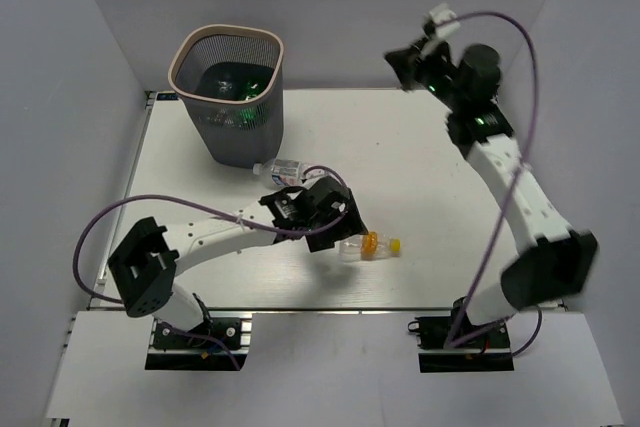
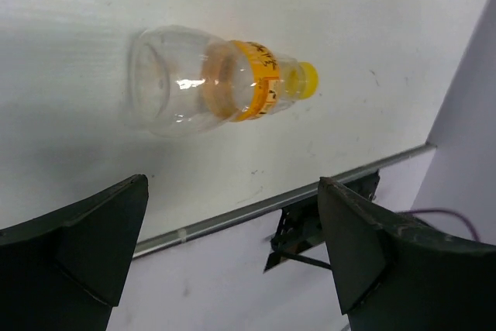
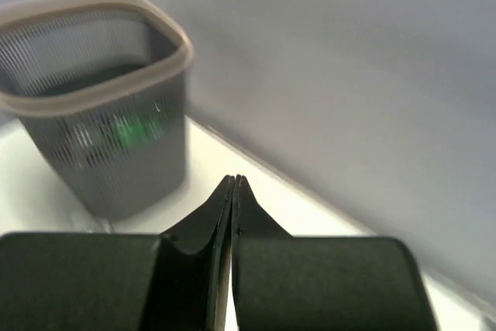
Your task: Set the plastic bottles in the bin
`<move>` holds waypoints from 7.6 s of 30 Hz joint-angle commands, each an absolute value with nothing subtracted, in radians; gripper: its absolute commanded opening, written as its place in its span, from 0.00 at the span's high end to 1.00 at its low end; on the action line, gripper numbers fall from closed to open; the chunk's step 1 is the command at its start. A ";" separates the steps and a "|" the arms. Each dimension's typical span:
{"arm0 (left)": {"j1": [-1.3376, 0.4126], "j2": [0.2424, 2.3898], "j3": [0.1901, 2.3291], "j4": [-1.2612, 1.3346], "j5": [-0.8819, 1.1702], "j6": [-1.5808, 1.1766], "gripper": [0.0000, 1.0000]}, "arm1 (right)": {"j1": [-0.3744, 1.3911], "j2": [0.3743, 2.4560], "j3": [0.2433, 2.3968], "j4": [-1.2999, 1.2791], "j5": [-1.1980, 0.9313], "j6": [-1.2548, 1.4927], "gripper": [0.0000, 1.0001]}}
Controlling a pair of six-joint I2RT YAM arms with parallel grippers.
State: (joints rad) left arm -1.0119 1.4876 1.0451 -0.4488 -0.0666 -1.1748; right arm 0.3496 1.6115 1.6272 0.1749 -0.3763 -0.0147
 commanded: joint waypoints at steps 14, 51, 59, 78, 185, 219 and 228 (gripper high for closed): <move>-1.062 1.848 1.499 -1.028 0.040 -1.670 0.00 | 0.146 0.763 0.776 -0.127 -0.382 -0.123 1.00; -1.012 1.921 1.515 -0.820 -0.290 -1.562 0.86 | 0.051 0.607 0.676 -0.299 -0.495 -0.150 0.51; -1.019 1.832 1.888 -1.084 -0.609 -0.952 1.00 | 0.051 0.736 0.701 -0.288 -0.558 -0.126 0.54; -0.574 1.735 2.194 -0.743 -0.982 -0.482 0.83 | 0.078 0.950 0.782 -0.308 -0.752 -0.299 0.60; -0.416 0.545 0.580 -0.563 0.244 -0.517 0.00 | 0.690 2.223 2.291 0.352 -0.446 -0.207 0.89; -0.416 0.615 0.667 -0.399 0.298 -0.482 0.00 | 0.716 1.320 1.291 -0.232 0.299 -0.281 0.10; -0.416 0.690 0.750 -0.408 0.299 -0.469 0.00 | 0.707 0.839 0.842 -0.288 0.302 -0.195 0.10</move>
